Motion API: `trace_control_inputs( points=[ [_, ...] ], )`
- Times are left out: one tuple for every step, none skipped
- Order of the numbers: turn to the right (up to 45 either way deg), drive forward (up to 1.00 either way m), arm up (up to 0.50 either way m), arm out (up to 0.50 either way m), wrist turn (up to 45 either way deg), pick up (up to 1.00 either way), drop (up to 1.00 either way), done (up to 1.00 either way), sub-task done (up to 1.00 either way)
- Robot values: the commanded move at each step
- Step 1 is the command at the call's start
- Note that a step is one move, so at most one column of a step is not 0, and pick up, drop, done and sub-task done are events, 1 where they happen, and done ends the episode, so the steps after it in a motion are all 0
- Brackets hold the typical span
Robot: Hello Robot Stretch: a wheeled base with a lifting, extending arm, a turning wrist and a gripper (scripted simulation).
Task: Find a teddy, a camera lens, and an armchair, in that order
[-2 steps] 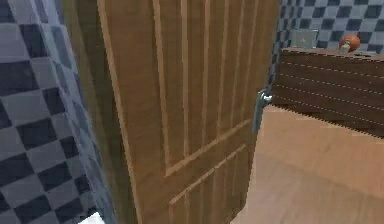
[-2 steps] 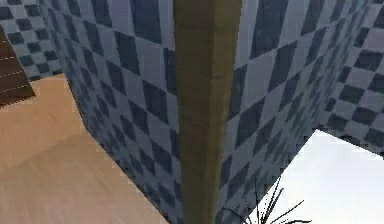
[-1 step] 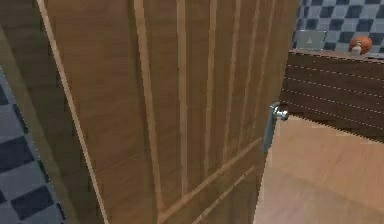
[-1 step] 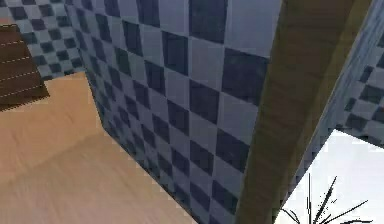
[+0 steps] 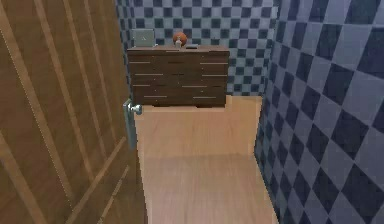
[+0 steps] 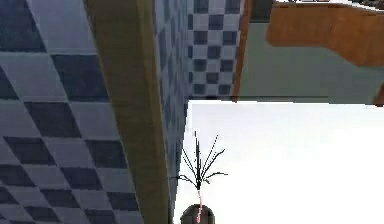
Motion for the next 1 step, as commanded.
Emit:
trace_control_inputs(
  points=[
    [0.0,0.45,0.0,0.0,0.0,0.0,0.0,0.0,0.0]
  ],
)
